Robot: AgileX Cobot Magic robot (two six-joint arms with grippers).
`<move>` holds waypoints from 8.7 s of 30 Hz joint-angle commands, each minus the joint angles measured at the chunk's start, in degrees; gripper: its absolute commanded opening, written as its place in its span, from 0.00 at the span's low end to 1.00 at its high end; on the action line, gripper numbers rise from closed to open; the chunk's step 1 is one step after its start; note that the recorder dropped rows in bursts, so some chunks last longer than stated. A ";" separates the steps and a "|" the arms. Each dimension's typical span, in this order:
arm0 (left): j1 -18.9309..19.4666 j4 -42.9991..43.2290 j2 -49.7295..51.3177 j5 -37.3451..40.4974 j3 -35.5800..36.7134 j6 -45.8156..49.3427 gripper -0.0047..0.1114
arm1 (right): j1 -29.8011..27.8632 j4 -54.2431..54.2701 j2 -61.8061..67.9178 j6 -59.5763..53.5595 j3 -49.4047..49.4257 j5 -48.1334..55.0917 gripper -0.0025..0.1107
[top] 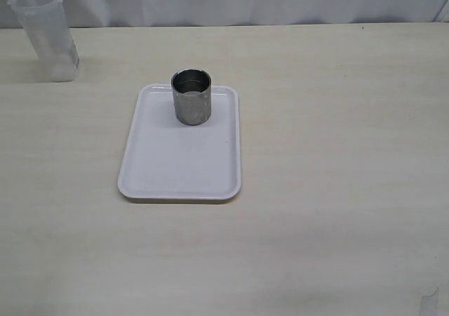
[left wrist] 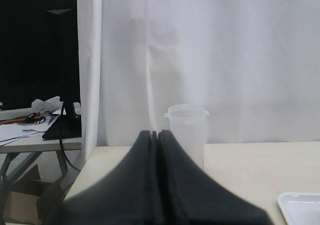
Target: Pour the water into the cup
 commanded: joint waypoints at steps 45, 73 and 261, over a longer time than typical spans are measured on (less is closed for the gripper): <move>-5.53 3.22 -7.51 8.93 8.98 -2.48 0.04 | -0.28 0.58 -0.27 0.20 0.23 0.35 0.06; -5.28 4.54 -7.51 13.99 8.98 -4.88 0.04 | -0.28 0.58 -0.27 0.20 0.23 0.35 0.06; -5.28 4.55 -7.51 13.87 8.98 -4.88 0.04 | -0.21 64.60 -56.78 -55.10 45.94 56.93 0.06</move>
